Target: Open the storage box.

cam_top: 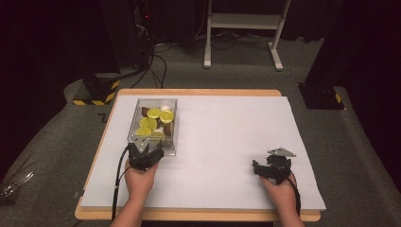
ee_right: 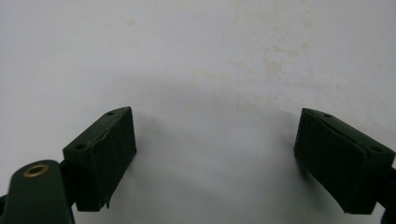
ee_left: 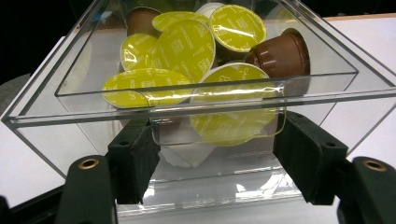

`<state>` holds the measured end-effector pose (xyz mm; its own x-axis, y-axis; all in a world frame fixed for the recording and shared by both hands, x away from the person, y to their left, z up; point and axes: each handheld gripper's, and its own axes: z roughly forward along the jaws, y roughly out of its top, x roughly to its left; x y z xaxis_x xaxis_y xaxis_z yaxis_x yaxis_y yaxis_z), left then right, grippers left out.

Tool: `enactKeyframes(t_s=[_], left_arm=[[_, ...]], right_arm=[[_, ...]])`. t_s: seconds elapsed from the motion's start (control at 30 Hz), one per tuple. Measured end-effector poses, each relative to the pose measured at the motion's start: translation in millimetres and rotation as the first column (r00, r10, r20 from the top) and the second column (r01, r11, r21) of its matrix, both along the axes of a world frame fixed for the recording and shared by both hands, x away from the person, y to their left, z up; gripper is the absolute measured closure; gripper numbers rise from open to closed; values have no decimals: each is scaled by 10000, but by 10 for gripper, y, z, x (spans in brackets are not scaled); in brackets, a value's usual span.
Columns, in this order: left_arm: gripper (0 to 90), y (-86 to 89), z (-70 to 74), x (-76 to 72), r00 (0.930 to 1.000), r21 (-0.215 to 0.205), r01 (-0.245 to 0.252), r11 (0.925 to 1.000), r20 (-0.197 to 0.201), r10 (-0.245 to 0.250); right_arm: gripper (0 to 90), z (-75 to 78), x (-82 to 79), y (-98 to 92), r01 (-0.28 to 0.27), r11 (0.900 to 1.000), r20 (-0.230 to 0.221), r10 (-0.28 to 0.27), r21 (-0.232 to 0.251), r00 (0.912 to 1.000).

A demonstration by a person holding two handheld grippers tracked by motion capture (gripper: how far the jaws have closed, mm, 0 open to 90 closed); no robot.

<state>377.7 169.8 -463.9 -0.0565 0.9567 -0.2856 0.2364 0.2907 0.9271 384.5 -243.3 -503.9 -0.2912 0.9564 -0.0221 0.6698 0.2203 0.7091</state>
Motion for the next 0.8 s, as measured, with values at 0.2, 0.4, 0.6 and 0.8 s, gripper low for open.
enactKeyframes(t_s=[0.2, 0.4, 0.6, 0.8], left_arm=[[325, 1, 4, -19, 10000, -5, 17, 10000, -3, -17], [325, 2, 2, -53, 10000, 22, 39, 10000, -4, -39], [325, 1, 2, -87, 10000, 5, 43, 10000, -1, -43], [325, -2, 1, -128, 10000, -18, 34, 10000, 30, -33]], right_arm=[[129, 1, 0, -1, -10, 10000, -16, 10, 3, 10000], [129, 1, 0, -1, -10, 10000, -13, 10, 1, 10000], [129, 1, 0, -1, -9, 10000, -11, 9, -1, 10000], [129, 0, 0, 0, 0, 10000, 6, 0, -9, 10000]])
